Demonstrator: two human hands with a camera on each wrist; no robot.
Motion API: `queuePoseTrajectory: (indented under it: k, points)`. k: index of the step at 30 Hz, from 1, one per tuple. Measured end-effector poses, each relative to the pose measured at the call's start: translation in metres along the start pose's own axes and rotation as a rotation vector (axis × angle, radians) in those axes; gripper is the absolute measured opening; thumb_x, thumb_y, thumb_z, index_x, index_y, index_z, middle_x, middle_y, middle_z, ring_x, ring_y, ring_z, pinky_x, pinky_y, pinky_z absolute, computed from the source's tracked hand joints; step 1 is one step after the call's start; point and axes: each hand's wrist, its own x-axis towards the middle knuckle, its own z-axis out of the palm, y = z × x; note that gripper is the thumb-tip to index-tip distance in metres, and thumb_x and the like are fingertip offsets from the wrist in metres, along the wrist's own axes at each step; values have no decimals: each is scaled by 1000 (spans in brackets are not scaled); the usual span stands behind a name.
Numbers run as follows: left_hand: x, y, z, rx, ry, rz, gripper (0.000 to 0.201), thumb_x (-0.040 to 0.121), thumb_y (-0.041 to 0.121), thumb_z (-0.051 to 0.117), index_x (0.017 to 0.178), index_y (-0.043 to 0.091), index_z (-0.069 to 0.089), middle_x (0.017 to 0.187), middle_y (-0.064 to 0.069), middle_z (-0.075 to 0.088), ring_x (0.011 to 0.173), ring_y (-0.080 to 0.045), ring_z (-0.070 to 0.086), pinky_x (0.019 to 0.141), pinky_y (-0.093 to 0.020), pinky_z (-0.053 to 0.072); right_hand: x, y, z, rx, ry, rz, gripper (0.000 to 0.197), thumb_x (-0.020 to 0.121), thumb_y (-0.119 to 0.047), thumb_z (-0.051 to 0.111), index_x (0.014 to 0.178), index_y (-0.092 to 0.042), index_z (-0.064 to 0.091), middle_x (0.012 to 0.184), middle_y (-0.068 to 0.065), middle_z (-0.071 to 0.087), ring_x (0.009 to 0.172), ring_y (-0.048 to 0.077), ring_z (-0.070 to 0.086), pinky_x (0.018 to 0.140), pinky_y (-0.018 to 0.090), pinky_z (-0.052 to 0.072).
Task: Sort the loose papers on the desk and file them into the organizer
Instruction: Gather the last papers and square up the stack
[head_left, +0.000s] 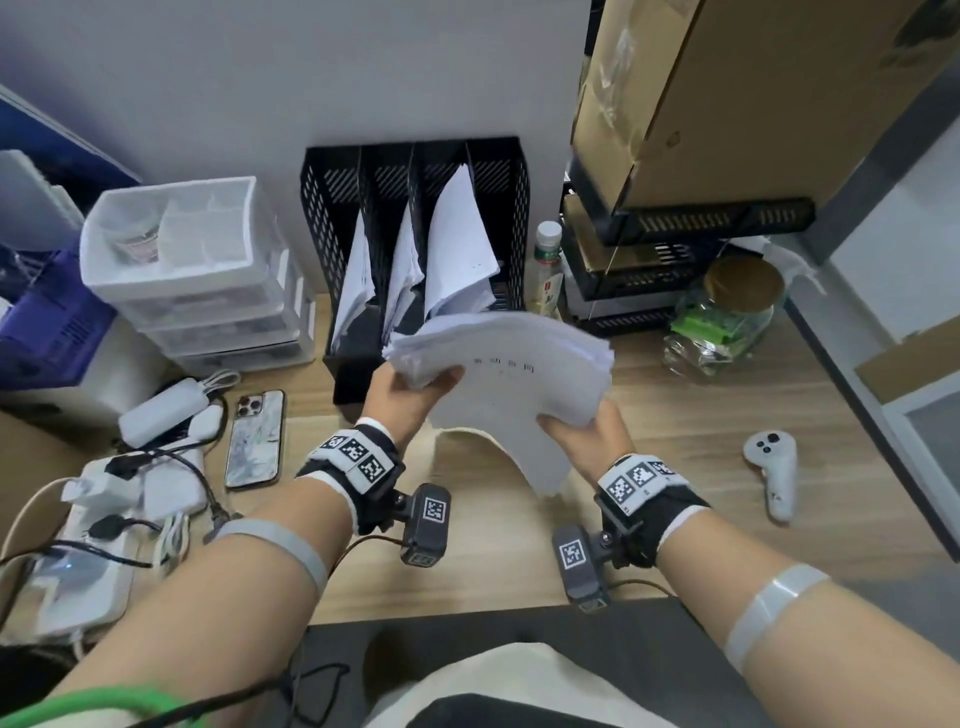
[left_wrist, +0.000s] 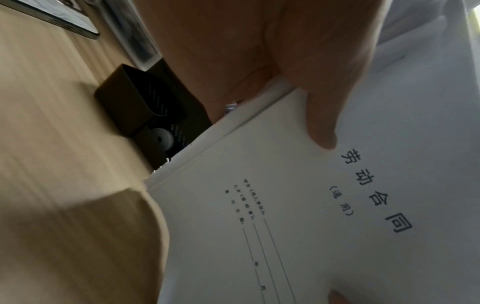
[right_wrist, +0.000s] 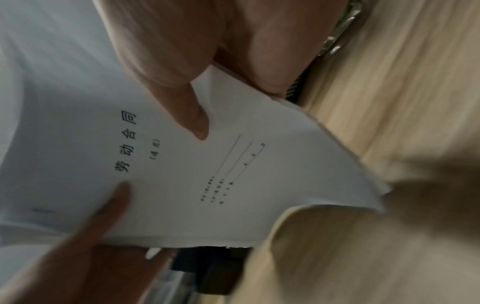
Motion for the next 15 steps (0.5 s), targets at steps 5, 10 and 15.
queuePoseTrajectory:
  k: [5, 10, 15]
  points:
    - [3, -21, -3, 251, -145, -21, 27, 82, 10, 79, 89, 36, 71, 92, 15, 74, 86, -3, 70, 88, -33, 55, -3, 13, 9, -7, -9, 136, 25, 85, 6, 62, 88, -18, 62, 77, -9, 59, 70, 6, 57, 60, 15, 46]
    - [14, -24, -3, 368, -214, -56, 20, 88, 15, 74, 103, 27, 67, 100, 4, 70, 92, -12, 66, 81, -13, 51, 8, 6, 3, 8, 37, 128, 23, 79, 1, 67, 80, -21, 64, 89, 17, 71, 88, 34, 66, 83, 41, 55]
    - [23, -23, -3, 575, -278, -84, 24, 94, 32, 65, 111, 15, 69, 103, -5, 70, 101, -28, 67, 93, -35, 53, 12, 2, 4, -51, -40, 128, 17, 86, -4, 61, 101, -12, 64, 84, 5, 63, 79, 17, 55, 63, 14, 47]
